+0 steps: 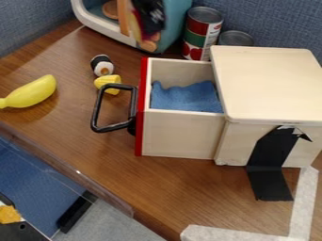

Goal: Put the red object into the upper left side of the table

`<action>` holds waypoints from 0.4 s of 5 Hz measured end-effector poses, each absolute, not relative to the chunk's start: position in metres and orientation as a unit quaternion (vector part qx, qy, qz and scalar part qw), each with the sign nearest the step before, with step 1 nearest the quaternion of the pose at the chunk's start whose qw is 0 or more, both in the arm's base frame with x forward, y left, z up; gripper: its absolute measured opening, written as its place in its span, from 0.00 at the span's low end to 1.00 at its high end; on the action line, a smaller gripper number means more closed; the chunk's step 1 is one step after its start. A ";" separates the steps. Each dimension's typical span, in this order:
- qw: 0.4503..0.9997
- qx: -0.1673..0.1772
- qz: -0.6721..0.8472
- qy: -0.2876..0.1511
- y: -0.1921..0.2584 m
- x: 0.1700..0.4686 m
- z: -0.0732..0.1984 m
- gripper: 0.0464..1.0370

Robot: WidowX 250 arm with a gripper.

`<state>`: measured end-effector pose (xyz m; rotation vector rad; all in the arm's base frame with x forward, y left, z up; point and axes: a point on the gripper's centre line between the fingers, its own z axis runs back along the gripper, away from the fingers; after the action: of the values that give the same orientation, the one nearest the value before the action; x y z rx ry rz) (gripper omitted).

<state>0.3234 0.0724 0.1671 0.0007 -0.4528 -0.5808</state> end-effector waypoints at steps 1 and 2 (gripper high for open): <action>0.954 -0.014 -0.244 -0.174 0.111 0.334 0.142 0.68; 0.977 -0.013 -0.173 -0.126 0.161 0.352 0.104 0.68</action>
<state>0.3523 0.1613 0.1044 -0.0264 -0.2531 -0.3486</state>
